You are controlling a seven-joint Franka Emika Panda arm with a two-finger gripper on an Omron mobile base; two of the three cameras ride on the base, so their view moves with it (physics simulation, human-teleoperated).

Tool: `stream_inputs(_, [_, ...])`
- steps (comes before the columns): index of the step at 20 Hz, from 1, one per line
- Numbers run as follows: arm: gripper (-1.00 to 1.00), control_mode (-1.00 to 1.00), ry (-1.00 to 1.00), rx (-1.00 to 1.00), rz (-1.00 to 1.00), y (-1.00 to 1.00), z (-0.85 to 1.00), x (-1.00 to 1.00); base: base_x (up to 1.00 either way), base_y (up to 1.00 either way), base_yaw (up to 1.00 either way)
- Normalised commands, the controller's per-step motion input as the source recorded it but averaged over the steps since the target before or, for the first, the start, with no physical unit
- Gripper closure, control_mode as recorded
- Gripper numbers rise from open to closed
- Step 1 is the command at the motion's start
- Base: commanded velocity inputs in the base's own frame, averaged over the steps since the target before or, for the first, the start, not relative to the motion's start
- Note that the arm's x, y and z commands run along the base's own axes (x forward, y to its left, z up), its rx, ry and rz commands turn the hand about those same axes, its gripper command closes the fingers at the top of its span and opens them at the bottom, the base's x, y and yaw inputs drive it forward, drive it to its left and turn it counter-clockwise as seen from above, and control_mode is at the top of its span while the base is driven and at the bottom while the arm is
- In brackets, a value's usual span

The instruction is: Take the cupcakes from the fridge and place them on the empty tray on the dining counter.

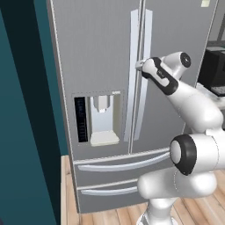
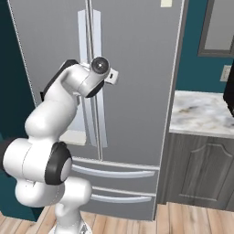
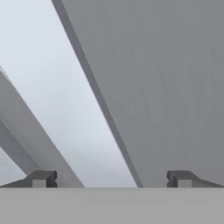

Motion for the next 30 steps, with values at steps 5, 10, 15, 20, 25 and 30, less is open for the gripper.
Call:
stream_inputs(5, [-1.00, -1.00, 0.00, 0.06, 0.12, 0.25, 0.00, 0.05, 0.00, 0.00, 0.00])
stream_inputs(10, [-1.00, -1.00, 0.00, 0.03, 0.10, 0.34, 0.00, 0.14, 0.00, 0.00, 0.00])
stream_inputs(15, [1.00, -1.00, 0.01, 0.00, 0.04, 0.62, 0.00, 0.17, 0.00, 0.00, 0.00])
stream_inputs(20, [1.00, -1.00, 0.02, 0.00, 0.00, 0.48, 0.01, 0.03, 0.00, 0.00, 0.00])
stream_inputs(25, [1.00, -1.00, 0.00, 0.00, 0.00, 0.27, 0.17, -0.28, 0.00, 0.00, 0.00])
stream_inputs(30, [1.00, -1.00, 0.00, 0.00, 0.00, 0.24, 0.22, -0.67, 0.00, 0.00, 0.00])
